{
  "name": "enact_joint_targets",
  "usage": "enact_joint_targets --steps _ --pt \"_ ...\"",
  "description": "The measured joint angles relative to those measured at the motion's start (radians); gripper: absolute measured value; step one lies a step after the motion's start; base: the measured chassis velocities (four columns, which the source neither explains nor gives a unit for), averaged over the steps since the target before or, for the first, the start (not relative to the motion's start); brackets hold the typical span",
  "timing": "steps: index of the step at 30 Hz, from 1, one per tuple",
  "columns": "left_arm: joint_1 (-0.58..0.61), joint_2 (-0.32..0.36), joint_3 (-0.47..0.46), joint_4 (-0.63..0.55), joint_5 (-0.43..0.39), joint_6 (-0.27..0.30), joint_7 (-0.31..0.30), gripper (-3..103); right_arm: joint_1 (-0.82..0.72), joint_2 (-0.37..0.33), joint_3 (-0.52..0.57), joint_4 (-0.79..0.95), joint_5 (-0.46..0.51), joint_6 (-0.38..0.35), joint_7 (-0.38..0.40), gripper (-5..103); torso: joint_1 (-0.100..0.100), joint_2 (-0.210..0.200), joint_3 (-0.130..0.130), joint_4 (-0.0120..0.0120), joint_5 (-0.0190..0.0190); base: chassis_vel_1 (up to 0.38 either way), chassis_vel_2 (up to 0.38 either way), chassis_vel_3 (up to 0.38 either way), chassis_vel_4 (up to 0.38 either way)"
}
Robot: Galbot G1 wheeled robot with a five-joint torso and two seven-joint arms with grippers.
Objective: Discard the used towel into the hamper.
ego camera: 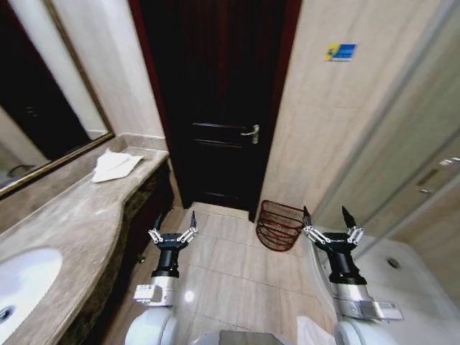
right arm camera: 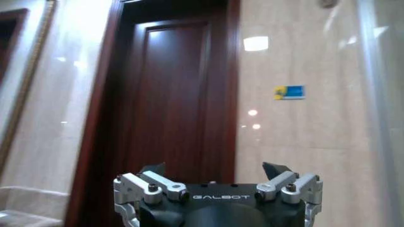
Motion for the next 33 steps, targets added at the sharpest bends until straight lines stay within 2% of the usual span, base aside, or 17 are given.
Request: enact_joint_targets --steps 9,27,33 --pt "-0.006 0.0 -0.016 0.005 0.027 -0.016 -0.042 100 0.0 0.0 -0.001 -0.004 -0.007 0.003 0.008 100 0.0 0.0 0.0 0.0002 0.0 0.103 0.11 0.108 0.099" --pt "-0.008 0.0 -0.012 0.016 0.033 -0.016 -0.037 100 0.005 0.0 -0.002 -0.012 -0.01 -0.006 -0.006 100 0.0 0.0 0.0 0.0 0.0 0.032 0.03 -0.02 -0.023" --pt "-0.008 0.0 -0.013 0.02 0.038 -0.016 -0.034 100 0.007 0.0 -0.006 -0.022 -0.002 0.012 -0.004 100 0.0 0.0 0.0 0.0 -0.0003 0.077 0.086 -0.075 -0.088"
